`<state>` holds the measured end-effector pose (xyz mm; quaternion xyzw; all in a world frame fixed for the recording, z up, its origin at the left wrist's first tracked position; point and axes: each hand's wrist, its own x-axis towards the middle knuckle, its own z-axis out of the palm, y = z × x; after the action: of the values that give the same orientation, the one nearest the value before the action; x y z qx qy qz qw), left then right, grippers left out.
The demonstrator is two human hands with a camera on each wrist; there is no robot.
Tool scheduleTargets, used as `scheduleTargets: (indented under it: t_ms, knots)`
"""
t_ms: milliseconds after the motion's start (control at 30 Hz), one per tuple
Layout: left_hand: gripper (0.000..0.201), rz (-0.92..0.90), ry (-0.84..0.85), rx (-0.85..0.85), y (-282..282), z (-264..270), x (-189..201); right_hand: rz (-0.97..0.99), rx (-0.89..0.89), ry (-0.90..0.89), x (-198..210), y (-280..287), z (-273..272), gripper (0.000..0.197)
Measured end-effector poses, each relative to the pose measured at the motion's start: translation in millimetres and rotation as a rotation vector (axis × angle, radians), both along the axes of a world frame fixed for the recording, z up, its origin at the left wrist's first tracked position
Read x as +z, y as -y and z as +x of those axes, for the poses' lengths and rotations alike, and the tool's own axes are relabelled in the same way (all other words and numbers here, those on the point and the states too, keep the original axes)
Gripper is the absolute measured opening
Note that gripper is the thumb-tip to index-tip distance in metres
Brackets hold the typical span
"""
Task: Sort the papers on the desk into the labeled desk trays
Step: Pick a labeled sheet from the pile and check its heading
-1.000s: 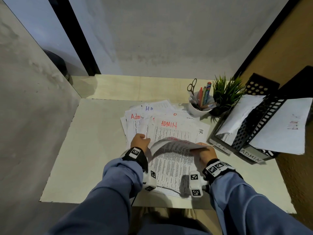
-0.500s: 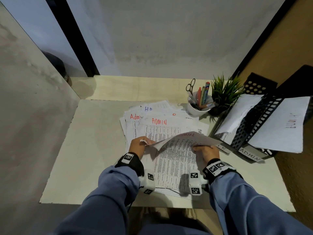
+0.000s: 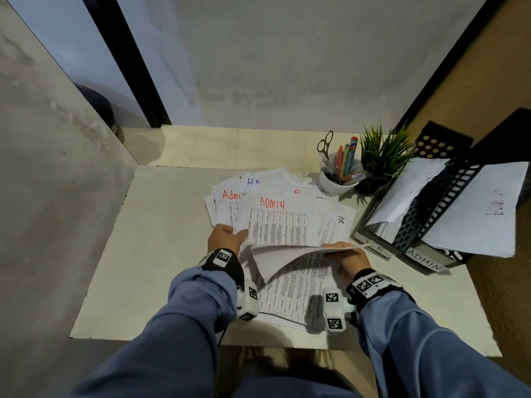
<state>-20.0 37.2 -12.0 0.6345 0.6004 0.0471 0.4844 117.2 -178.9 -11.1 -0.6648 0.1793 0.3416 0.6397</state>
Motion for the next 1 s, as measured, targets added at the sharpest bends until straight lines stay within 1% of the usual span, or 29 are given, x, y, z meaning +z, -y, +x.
scheduleTargets:
  t_ms: [67, 167, 267, 367, 433, 500, 533, 600, 700, 767, 800, 867, 933, 967, 1000]
  knots:
    - [0.031, -0.006, 0.006, -0.064, -2, 0, -2, 0.01, -0.022, -0.071, 4, -1, -3, 0.029]
    - [0.022, 0.021, 0.023, -0.096, -3, 0, -4, 0.01, -0.047, -0.117, 4, 0, -2, 0.03]
    - [0.023, 0.109, 0.019, -0.114, 0, -1, -4, -0.014, -0.038, -0.079, 4, -2, -2, 0.037]
    - [0.014, 0.132, -0.007, -0.159, 1, -1, -5, 0.005, -0.039, -0.085, 2, -2, -1, 0.04]
    - [0.012, 0.171, 0.002, -0.205, 1, -1, -5, -0.026, -0.039, -0.076, 1, 0, 0, 0.043]
    - [0.004, 0.202, 0.043, -0.267, 3, -2, -5, -0.055, -0.009, -0.087, 4, -1, 1, 0.033]
    - [0.01, 0.202, 0.082, -0.285, 3, -3, -6, -0.082, -0.003, -0.078, 6, 0, 2, 0.029]
    - [0.02, 0.158, 0.187, -0.239, 6, -7, -3, -0.064, -0.025, -0.062, 5, 0, 1, 0.031]
    - [0.021, 0.05, 0.279, -0.196, 9, -12, -5, -0.035, -0.055, -0.049, -2, -1, 1, 0.034]
    - [0.024, -0.039, 0.304, -0.153, 7, -14, -13, -0.031, -0.052, -0.038, -4, -2, 1, 0.031]
    - [0.022, -0.073, 0.316, -0.12, 7, -14, -18, -0.033, -0.044, -0.036, -3, -2, 0, 0.03]
    - [0.023, -0.093, 0.341, -0.098, 6, -14, -24, -0.048, -0.032, -0.028, -2, -2, 1, 0.034]
    - [0.03, -0.077, 0.351, -0.11, 11, -13, -13, -0.068, -0.025, -0.02, 2, -2, 1, 0.038]
    - [0.034, -0.091, 0.344, -0.124, 12, -12, -10, -0.05, -0.036, -0.022, 3, -2, 0, 0.034]
    - [0.031, -0.097, 0.319, -0.142, 15, -10, -6, -0.008, -0.042, -0.027, 6, -3, -2, 0.03]
